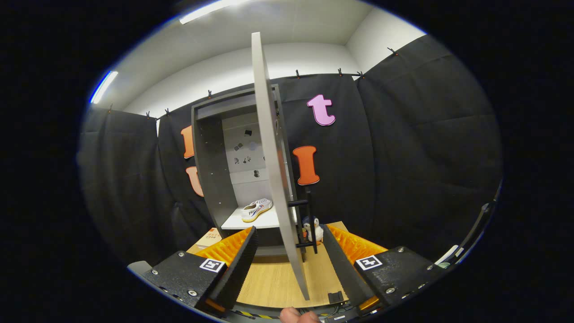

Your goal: Open the shoe cabinet door, grab the shoes and put them into the shoe cabinet, then close the shoe cabinet door.

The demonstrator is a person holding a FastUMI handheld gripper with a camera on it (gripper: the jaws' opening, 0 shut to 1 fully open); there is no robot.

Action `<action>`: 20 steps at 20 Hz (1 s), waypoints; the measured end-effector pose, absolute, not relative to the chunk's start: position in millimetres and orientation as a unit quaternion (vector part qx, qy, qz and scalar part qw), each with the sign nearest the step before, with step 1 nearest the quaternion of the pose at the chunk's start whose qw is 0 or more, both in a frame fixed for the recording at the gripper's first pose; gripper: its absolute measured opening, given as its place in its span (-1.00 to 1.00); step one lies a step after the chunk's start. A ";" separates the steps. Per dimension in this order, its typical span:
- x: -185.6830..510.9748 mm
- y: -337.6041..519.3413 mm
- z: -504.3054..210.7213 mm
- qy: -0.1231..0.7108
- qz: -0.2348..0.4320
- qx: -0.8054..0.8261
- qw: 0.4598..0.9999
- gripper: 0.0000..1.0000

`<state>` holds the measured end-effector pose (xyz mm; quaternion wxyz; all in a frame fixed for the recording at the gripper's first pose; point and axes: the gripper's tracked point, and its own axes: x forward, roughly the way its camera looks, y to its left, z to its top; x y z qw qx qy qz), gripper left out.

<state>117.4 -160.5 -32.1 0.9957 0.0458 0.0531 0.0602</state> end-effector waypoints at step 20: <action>179.6 -149.6 -66.9 0.082 0.087 0.014 0.993 0.82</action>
